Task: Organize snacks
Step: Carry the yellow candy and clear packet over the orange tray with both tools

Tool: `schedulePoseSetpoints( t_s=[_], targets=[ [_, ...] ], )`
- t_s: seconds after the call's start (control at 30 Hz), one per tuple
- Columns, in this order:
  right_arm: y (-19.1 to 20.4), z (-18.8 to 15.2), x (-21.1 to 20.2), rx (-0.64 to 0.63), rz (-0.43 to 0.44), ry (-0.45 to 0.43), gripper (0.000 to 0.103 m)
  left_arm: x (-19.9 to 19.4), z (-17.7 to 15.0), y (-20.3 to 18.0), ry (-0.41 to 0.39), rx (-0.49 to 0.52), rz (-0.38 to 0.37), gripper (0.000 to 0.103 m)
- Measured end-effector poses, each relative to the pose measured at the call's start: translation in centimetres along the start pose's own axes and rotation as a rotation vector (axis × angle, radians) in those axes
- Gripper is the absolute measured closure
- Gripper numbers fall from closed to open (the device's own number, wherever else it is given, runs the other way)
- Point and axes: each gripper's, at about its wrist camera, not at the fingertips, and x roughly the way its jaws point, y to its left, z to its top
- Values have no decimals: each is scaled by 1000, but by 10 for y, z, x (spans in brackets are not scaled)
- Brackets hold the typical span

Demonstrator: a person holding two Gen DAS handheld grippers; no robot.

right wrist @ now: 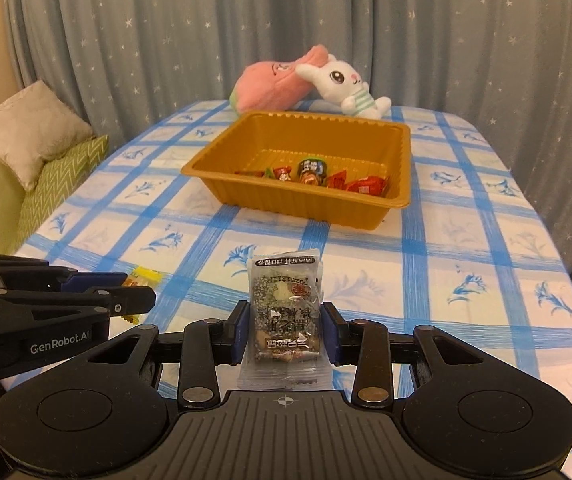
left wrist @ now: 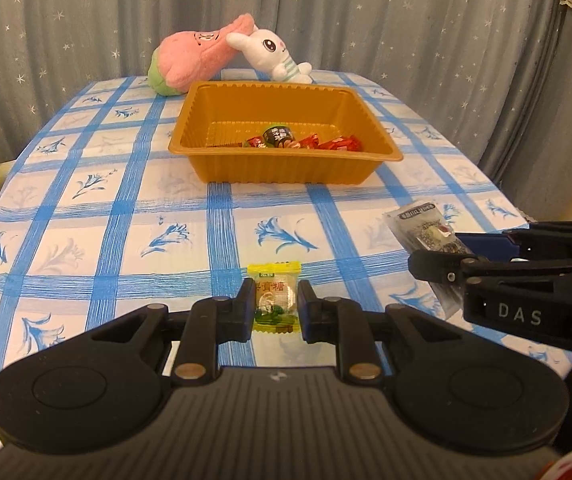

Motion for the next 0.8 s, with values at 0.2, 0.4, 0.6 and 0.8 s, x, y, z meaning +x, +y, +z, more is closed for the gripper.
schedulePoseSetpoints(
  t_s=[0.2, 0.4, 0.6, 0.8],
  targets=[
    [3, 2, -20, -6, -3, -24, 65, -16, 3, -6, -21, 8, -7, 84],
    [4, 6, -32, -7, -11, -42, 65, -26, 4, -13, -35, 17, -16, 84],
    [1, 5, -41, 2, -24, -47, 65, -32, 5, -17, -44, 22, -20, 84],
    [-1, 4, -44, 13, -33, -37, 65, -36, 7, -18, -53, 23, -24, 84]
  ],
)
